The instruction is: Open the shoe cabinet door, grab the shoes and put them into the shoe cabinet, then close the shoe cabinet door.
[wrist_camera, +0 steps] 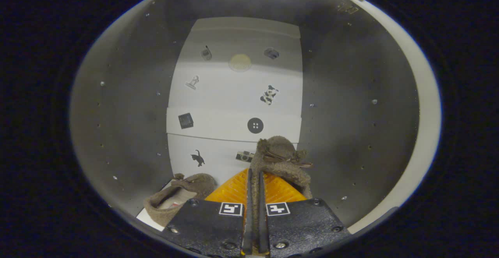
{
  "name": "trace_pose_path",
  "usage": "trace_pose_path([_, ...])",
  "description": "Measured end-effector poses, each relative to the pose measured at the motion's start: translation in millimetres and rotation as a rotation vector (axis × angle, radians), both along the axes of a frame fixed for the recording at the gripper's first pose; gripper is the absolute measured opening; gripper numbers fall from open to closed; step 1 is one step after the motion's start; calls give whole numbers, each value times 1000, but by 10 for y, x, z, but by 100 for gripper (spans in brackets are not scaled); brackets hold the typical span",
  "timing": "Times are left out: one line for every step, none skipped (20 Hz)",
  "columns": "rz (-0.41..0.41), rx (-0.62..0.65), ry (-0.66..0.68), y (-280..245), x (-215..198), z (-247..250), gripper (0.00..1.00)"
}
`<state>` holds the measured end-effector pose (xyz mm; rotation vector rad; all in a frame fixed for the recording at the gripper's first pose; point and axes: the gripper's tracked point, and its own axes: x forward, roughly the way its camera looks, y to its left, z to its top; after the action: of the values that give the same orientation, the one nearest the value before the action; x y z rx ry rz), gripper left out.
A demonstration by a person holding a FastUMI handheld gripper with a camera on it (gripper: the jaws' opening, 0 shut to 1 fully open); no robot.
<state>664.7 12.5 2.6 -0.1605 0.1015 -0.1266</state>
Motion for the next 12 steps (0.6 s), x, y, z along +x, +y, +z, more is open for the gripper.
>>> trace_pose_path([-1, -2, 15, -1, 84, -63, 9])
trace_pose_path([-2, 0, 35, 6, 156, -137, 9])
trace_pose_path([-3, 3, 58, 12, 214, -205, 9])
trace_pose_path([2, 6, 76, 25, 263, -268, 9])
trace_pose_path([6, 6, 92, 35, 309, -319, 9])
trace_pose_path([5, 8, 112, 32, 340, -387, 9])
trace_pose_path([-1, 14, 135, 26, 354, -466, 10])
trace_pose_path([-11, 20, 162, 7, 382, -549, 10])
trace_pose_path([-17, 30, 184, 0, 394, -626, 9])
trace_pose_path([-4, 33, 188, 35, 395, -638, 9])
trace_pose_path([3, 28, 190, 56, 403, -647, 11])
trace_pose_path([15, 28, 210, 85, 373, -660, 11])
